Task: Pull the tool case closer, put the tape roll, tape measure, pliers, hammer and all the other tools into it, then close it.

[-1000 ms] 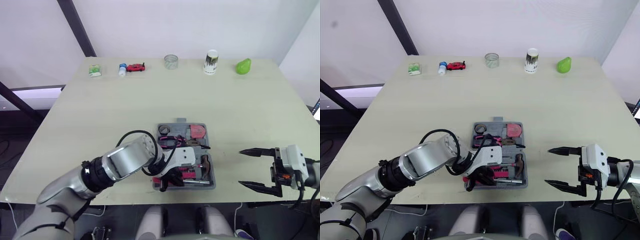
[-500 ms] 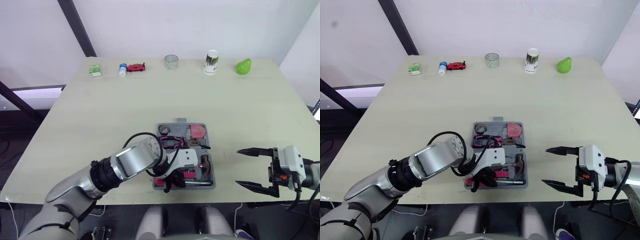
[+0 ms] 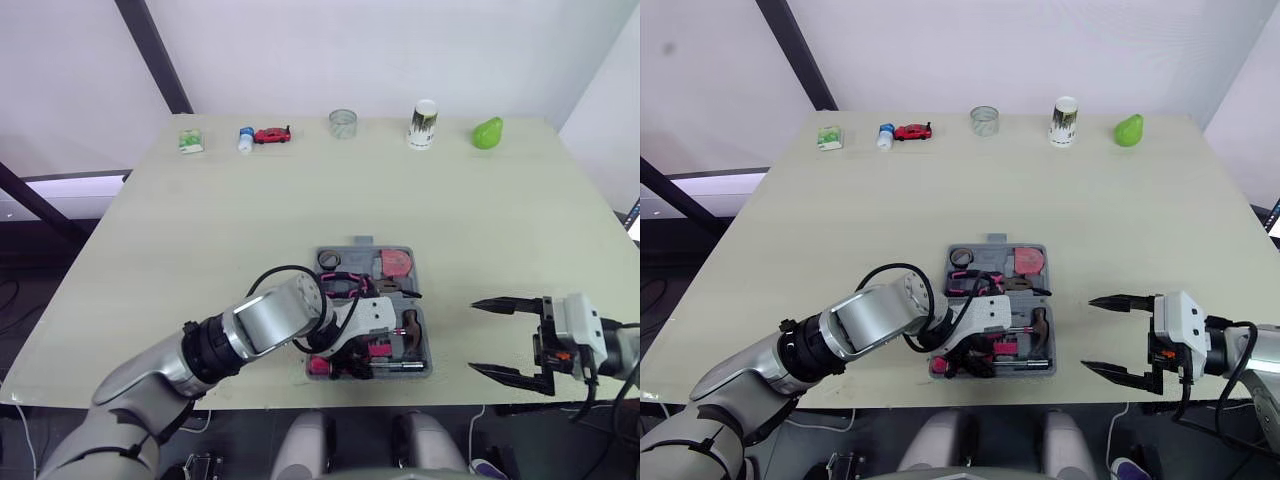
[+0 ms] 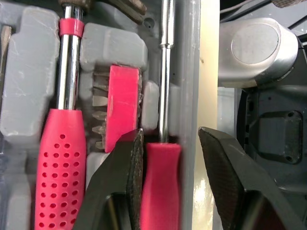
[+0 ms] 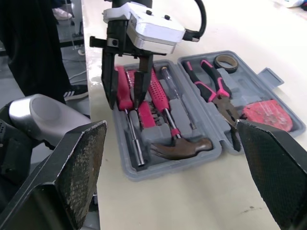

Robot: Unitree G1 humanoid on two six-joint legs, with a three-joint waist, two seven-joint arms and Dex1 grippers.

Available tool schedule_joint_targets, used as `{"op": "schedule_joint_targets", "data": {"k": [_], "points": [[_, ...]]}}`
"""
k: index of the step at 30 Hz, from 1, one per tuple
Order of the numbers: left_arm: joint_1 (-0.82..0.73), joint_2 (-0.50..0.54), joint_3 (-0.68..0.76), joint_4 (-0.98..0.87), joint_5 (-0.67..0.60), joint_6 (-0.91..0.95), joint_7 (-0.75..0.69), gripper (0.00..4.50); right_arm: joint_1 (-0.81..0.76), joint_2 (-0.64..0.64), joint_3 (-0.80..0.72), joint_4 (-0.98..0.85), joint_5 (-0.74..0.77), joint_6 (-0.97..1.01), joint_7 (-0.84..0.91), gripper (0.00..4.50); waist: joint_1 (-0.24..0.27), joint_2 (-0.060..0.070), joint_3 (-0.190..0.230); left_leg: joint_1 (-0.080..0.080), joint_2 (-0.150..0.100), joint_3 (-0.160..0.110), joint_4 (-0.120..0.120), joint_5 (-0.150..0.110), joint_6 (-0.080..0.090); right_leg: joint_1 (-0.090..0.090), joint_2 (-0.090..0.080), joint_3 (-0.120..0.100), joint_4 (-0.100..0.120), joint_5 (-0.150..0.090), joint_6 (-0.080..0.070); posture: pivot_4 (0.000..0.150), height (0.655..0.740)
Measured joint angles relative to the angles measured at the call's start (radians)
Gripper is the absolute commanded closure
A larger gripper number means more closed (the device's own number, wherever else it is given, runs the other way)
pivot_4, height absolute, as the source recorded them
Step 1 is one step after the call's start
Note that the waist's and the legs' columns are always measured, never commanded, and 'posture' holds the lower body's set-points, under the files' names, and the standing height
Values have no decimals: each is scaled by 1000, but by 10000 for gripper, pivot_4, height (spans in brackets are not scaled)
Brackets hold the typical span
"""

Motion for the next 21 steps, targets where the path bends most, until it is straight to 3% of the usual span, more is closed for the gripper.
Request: {"op": "schedule_joint_targets", "data": {"k": [11, 15, 20, 21], "points": [[11, 34, 63, -1, -13, -73, -36, 27741, 0, 2, 0, 1, -5, -1, -14, 0, 0, 0, 0, 0, 0, 0, 0, 0, 0, 0, 0, 0, 0, 0, 0, 1500, 7400], [173, 32, 233, -28, -50, -275, -50, 27741, -12, 7, 11, 0, -6, -1, -17, 0, -4, 1, 0, 1, 2, 0, 0, 1, -1, 0, 0, 1, 0, 0, 0, 1500, 7400], [317, 45, 330, -33, -71, -482, -114, 27741, -31, 12, 30, 1, -6, 0, -18, 0, 2, 1, 0, 1, 2, -1, 0, 0, 0, 0, -1, 1, 0, 0, 0, 1500, 7400], [338, 42, 347, -26, -72, -515, -127, 31550, -36, 13, 37, 1, -6, 0, -18, 0, 2, 1, 0, 1, 1, -1, 0, 0, 0, 0, -1, 1, 0, 0, 0, 1500, 7400]]}}
